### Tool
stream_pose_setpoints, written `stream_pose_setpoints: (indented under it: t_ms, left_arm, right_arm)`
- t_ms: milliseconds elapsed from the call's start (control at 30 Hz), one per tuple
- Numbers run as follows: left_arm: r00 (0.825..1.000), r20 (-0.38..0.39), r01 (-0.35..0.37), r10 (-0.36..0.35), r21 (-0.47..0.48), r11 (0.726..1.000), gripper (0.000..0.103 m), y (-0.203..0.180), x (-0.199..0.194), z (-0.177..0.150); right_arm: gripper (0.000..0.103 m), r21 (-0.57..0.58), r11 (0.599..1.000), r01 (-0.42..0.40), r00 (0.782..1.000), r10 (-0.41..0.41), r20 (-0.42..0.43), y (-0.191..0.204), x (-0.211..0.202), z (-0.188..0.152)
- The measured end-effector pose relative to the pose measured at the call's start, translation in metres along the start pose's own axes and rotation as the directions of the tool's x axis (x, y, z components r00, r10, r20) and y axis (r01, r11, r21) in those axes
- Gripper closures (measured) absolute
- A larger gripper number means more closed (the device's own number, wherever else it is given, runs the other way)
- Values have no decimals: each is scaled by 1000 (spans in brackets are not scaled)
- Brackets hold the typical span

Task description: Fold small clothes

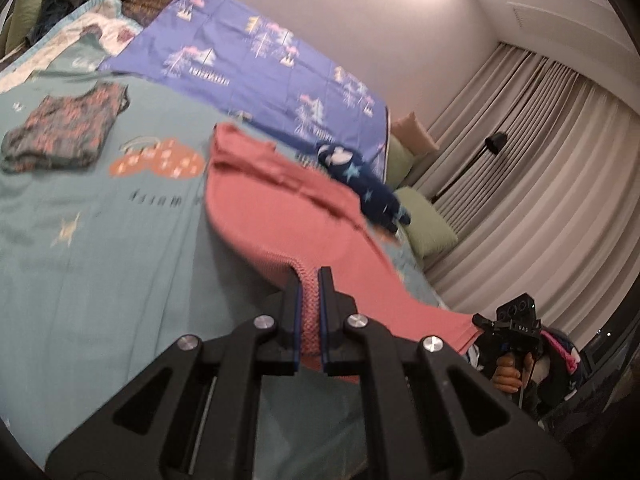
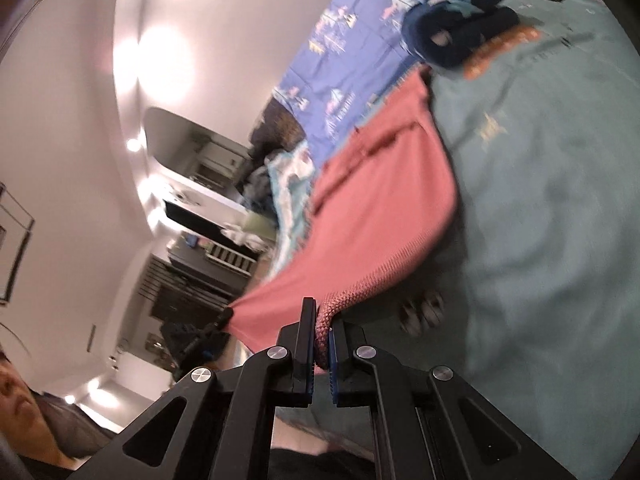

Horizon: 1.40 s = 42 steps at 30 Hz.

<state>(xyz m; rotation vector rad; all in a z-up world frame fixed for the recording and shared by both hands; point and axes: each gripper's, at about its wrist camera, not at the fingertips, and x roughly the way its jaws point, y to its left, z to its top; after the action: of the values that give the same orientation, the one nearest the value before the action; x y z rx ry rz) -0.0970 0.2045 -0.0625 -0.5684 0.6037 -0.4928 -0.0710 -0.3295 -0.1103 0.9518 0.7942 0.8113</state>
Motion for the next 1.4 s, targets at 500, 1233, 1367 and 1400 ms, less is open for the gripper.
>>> stream_pose_setpoints:
  t_ms: [500,1233,1367,1400]
  left_arm:
    - [993,98,53,-63,94,994,95,-33,65,119]
    - [985,18,-173,173,4,985,95,52,265,234]
    - [972,-39,-230,230,4,973,95,74,301,232]
    - [967,-54,-248,248,1,969,95,80,309,230]
  right_arm:
    - [99,-120,992,26,986,-5,169,45,32,124]
    - [99,-83,929,362,916,-338,216,-44,171,293]
    - [99,-86,900,427,895,-407,183,-67,198,302]
    - [98,-93,891,445,888,-426,171,-71,206,303]
